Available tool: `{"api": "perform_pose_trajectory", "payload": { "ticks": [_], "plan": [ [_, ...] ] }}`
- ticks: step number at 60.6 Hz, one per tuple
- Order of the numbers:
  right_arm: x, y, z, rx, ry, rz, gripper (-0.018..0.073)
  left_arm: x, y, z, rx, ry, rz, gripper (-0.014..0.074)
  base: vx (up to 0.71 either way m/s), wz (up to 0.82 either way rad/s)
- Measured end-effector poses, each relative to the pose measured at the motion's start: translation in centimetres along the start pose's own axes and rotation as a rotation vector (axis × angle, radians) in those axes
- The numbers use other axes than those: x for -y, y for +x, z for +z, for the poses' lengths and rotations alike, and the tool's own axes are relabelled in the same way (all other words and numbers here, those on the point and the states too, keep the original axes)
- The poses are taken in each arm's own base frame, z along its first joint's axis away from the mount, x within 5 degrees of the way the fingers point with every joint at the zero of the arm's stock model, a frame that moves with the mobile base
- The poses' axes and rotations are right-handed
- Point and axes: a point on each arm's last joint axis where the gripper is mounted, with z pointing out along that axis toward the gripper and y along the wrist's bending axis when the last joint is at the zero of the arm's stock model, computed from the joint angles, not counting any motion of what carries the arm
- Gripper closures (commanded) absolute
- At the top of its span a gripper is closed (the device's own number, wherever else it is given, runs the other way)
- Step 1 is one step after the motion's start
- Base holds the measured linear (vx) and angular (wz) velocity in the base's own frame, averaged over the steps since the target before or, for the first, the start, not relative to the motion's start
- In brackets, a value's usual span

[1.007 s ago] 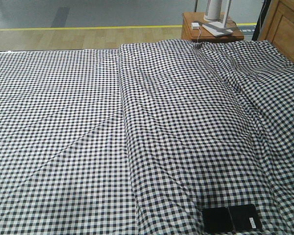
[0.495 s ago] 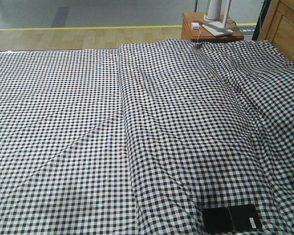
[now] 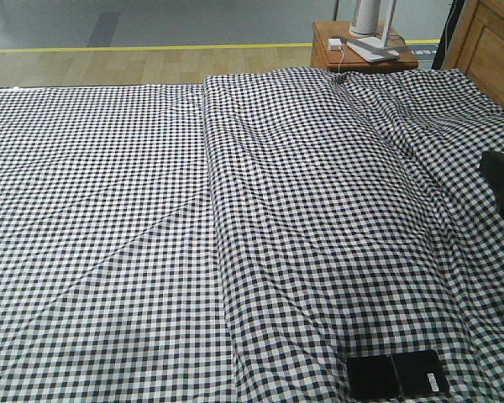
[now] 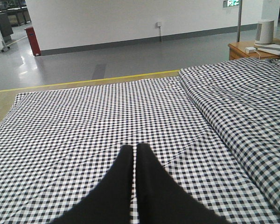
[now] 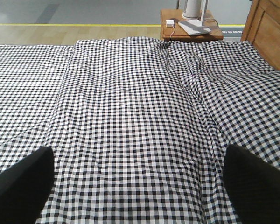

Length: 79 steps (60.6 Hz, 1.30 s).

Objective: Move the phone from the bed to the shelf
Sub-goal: 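Lower the right gripper over the black phone on the sheet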

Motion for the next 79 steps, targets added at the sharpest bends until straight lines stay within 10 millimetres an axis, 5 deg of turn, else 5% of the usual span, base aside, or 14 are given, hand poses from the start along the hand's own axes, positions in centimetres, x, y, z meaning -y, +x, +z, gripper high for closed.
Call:
{"api": "perform_pose_trajectory", "payload": {
  "ticks": [12,29,52,79],
  "plan": [
    [1.7,-1.1,1.0,-0.088,0.070,0.100,-0.0152,0.0,0.0,0.0,0.000,0.000,0.000,0.0595,0.00,0.00],
    [8.9,-1.9,4.3,-0.312,0.264,0.243,-0.0141,0.0,0.0,0.0,0.000,0.000,0.000,0.0595,0.00,0.00],
    [17.4,6.3,14.5,-0.601,0.030,0.461,-0.0115,0.0,0.0,0.0,0.000,0.000,0.000,0.0595,0.00,0.00],
    [20.2,16.9,24.2,-0.874,-0.356,0.534,-0.0092,0.0,0.0,0.0,0.000,0.000,0.000,0.0595,0.00,0.00]
  ]
}}
